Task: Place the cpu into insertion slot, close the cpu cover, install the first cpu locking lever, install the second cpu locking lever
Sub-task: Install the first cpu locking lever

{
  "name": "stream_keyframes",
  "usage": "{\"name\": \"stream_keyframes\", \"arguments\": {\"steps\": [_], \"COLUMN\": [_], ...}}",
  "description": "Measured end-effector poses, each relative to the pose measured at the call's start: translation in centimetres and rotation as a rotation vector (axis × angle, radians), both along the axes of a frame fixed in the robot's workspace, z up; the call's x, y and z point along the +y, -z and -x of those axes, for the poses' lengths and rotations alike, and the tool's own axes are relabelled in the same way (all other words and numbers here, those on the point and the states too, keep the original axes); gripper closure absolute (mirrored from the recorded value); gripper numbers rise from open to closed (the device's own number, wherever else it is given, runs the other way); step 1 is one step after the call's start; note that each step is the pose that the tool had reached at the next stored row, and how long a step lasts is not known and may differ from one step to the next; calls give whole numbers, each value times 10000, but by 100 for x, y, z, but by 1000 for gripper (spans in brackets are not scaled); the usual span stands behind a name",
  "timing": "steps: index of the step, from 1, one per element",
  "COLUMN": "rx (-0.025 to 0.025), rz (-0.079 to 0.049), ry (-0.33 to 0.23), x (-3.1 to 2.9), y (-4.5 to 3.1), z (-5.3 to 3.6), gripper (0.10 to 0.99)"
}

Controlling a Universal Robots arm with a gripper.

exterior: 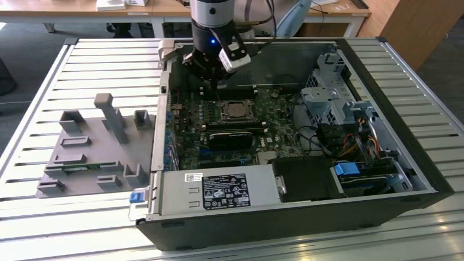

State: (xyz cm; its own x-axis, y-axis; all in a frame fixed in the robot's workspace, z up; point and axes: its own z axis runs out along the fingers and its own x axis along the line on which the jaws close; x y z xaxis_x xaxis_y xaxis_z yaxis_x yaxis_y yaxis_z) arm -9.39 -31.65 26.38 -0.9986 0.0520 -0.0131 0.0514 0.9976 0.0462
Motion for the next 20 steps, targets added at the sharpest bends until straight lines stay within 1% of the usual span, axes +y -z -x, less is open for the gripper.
{"name": "stream_keyframes", "arguments": {"steps": [9,20], "rx": [-1,0], "rz": [0,0], "ry": [-98,-158], "x": [57,188], "y": [61,107], "z": [70,122], "gripper": [980,980]}}
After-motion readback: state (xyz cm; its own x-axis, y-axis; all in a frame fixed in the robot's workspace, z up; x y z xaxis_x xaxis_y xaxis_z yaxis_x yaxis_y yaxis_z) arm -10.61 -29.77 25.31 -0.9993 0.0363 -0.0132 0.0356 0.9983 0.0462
